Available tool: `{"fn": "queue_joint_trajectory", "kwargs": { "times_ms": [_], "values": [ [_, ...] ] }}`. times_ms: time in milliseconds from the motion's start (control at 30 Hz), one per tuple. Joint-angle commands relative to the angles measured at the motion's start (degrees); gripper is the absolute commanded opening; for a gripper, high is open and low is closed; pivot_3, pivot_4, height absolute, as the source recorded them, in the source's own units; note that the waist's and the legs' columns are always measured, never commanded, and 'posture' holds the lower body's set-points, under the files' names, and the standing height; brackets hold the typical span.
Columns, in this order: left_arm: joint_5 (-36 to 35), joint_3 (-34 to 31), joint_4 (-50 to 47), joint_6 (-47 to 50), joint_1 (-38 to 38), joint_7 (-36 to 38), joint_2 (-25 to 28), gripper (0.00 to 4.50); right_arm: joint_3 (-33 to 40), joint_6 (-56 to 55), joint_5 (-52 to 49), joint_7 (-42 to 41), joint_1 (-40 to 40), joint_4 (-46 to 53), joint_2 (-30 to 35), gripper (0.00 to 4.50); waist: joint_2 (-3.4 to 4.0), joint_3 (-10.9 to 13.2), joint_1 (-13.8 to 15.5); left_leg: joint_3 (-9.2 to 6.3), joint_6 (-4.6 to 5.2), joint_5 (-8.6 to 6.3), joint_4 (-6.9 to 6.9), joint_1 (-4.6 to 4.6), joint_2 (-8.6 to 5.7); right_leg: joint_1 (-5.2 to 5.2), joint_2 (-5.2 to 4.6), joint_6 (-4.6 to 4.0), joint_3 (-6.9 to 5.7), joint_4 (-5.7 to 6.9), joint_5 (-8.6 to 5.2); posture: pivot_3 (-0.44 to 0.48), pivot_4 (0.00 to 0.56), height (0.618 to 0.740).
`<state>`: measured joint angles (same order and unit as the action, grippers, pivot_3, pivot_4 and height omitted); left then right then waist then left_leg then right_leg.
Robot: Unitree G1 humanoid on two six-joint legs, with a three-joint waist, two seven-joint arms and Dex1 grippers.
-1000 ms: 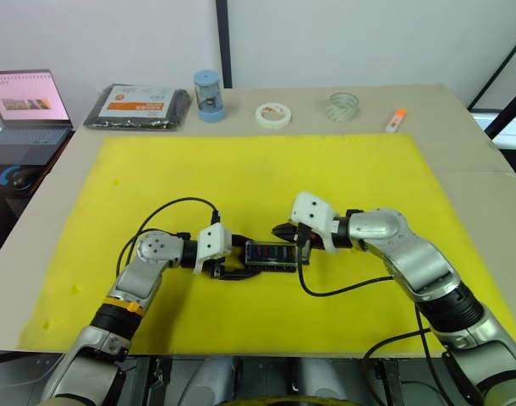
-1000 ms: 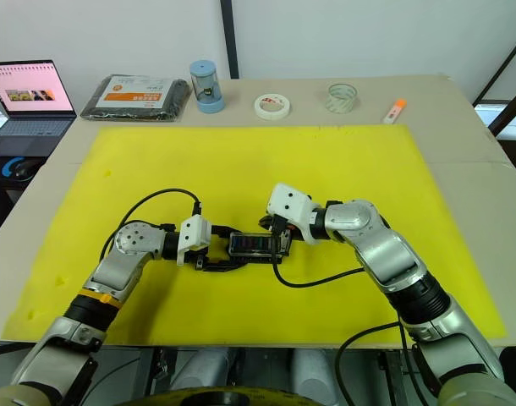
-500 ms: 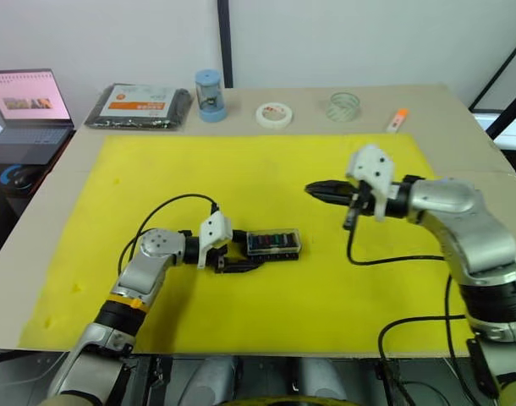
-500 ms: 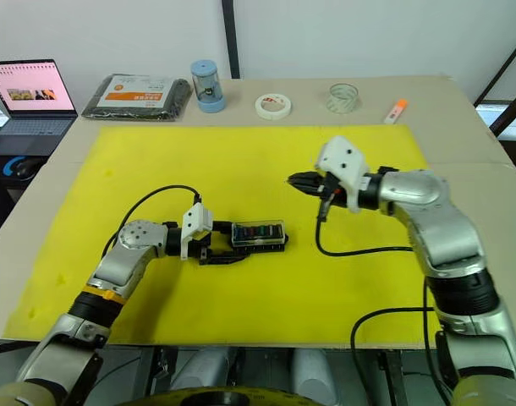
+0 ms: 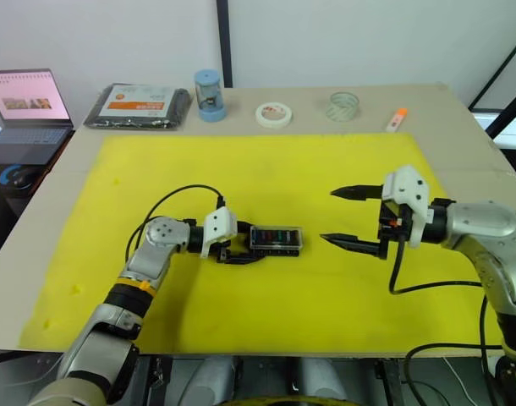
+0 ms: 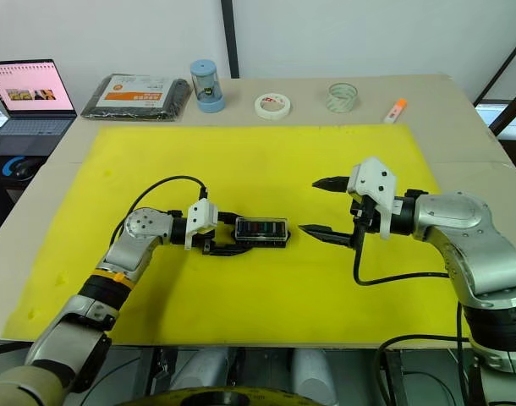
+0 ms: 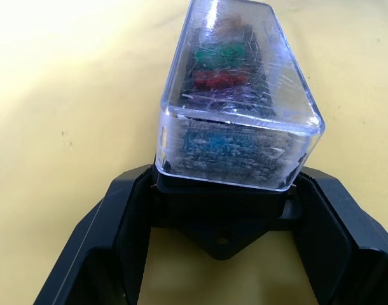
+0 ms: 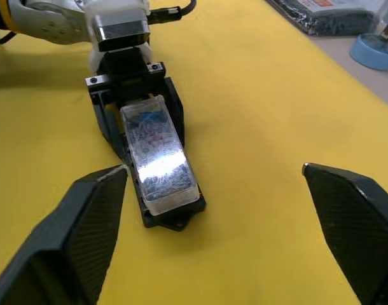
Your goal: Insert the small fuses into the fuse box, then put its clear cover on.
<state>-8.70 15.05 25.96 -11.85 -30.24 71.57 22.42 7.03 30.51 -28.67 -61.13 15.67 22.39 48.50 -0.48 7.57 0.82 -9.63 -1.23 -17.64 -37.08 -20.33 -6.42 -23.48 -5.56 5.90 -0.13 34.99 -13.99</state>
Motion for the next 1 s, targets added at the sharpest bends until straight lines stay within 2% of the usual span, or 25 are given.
{"fn": "queue_joint_trajectory", "kwargs": {
  "times_ms": [33, 133, 200, 300, 333, 500, 567, 667, 733, 833, 1000],
  "values": [
    [0.6, -0.1, 1.9, -3.2, -1.6, 1.5, 0.2, 2.75, 1.9, -0.4, -1.5, 0.0, -0.2, 2.1, 1.0, 4.48, 0.0, 0.0, 0.0, 0.0, 0.0, 0.0, 0.0, 0.0, 0.0, 0.0, 0.0, 0.0, 0.0, 0.0, 0.0, 0.0, 0.15, 0.74],
    [0.4, -0.4, 2.1, -2.9, -1.5, 1.6, 0.2, 2.75, 1.7, -0.6, -1.6, 0.2, -0.2, 1.9, 1.1, 4.48, 0.0, 0.0, -0.1, 0.0, 0.0, 0.0, 0.0, 0.01, 0.01, 0.0, 0.01, 0.0, 0.0, 0.01, 0.0, 0.0, 0.15, 0.74],
    [0.1, -0.5, 1.3, -1.6, -1.2, 1.8, 0.4, 3.47, 1.3, -0.9, -1.4, 0.2, 0.1, 1.5, 1.1, 4.5, -0.01, 0.0, -0.1, 0.0, 0.0, 0.0, 0.0, 0.01, 0.01, 0.0, 0.01, 0.0, 0.0, 0.01, 0.0, 0.0, 0.15, 0.74],
    [-0.5, -1.2, -0.5, 0.6, -0.7, 1.7, 1.5, 4.29, 0.8, -1.9, -0.8, -0.4, 0.4, 0.4, 1.1, 4.5, -0.01, 0.0, -0.1, 0.0, 0.0, 0.0, 0.0, 0.02, 0.01, 0.0, 0.02, 0.0, 0.0, 0.02, 0.0, 0.0, 0.15, 0.74],
    [-0.8, -1.7, -1.4, 1.6, -0.4, 1.8, 2.3, 4.43, 0.7, -2.3, -0.6, -0.6, 0.5, -0.1, 1.2, 4.5, -0.02, 0.0, -0.1, 0.0, 0.0, 0.0, 0.0, 0.01, 0.01, 0.0, 0.02, 0.0, 0.0, 0.02, 0.0, 0.0, 0.15, 0.74],
    [-2.6, -5.4, -5.4, 3.5, 2.1, 2.6, 8.7, 4.43, 1.6, -4.9, 0.4, -1.3, 0.1, -2.7, 1.7, 4.5, -0.01, 0.0, -0.4, 0.0, 0.0, 0.0, 0.02, 0.03, 0.06, -0.03, 0.06, 0.0, 0.01, 0.05, 0.0, 0.0, 0.15, 0.74],
    [-4.4, -8.9, -7.2, 6.3, 2.9, 1.7, 12.5, 4.43, 2.5, -7.4, 1.7, -2.6, -1.1, -4.8, 3.0, 4.5, 0.0, 0.0, -0.2, 0.0, -0.01, 0.01, 0.02, 0.04, 0.08, -0.03, 0.07, 0.0, 0.01, 0.06, 0.0, 0.0, 0.15, 0.74],
    [-7.2, -16.3, -11.6, 13.3, 4.7, -2.7, 18.4, 4.43, 6.1, -9.5, 2.4, -3.7, -2.4, -8.6, 5.7, 4.5, 0.0, 0.1, -0.2, 0.0, -0.01, 0.0, 0.02, 0.0, 0.07, -0.05, 0.07, 0.0, 0.0, 0.05, 0.0, 0.0, 0.15, 0.74],
    [-6.0, -19.4, -13.5, 14.7, 6.5, -6.4, 21.3, 4.43, 7.6, -10.4, 3.0, -2.9, -2.4, -10.0, 6.5, 4.5, 0.01, 0.1, -0.2, 0.01, 0.0, 0.0, 0.02, -0.02, 0.04, -0.07, 0.04, 0.0, 0.01, 0.04, 0.0, 0.0, 0.15, 0.74],
    [-4.1, -22.3, -14.6, 15.6, 8.7, -11.4, 23.9, 4.43, 8.4, -11.8, 4.4, -2.4, -4.1, -10.6, 7.2, 4.5, 0.06, 0.1, -0.1, 0.01, 0.0, 0.0, 0.06, 0.01, 0.04, -0.06, 0.04, 0.0, 0.01, 0.03, 0.0, 0.0, 0.15, 0.74],
    [-3.9, -24.5, -15.2, 15.0, 9.9, -15.3, 24.3, 4.43, 8.4, -11.4, 3.5, -1.6, -6.4, -8.1, 6.2, 4.5, 0.05, 0.1, 0.0, 0.0, -0.01, 0.0, 0.05, 0.01, 0.05, -0.02, 0.02, 0.0, 0.03, 0.03, 0.0, 0.0, 0.15, 0.74]
  ]
}}
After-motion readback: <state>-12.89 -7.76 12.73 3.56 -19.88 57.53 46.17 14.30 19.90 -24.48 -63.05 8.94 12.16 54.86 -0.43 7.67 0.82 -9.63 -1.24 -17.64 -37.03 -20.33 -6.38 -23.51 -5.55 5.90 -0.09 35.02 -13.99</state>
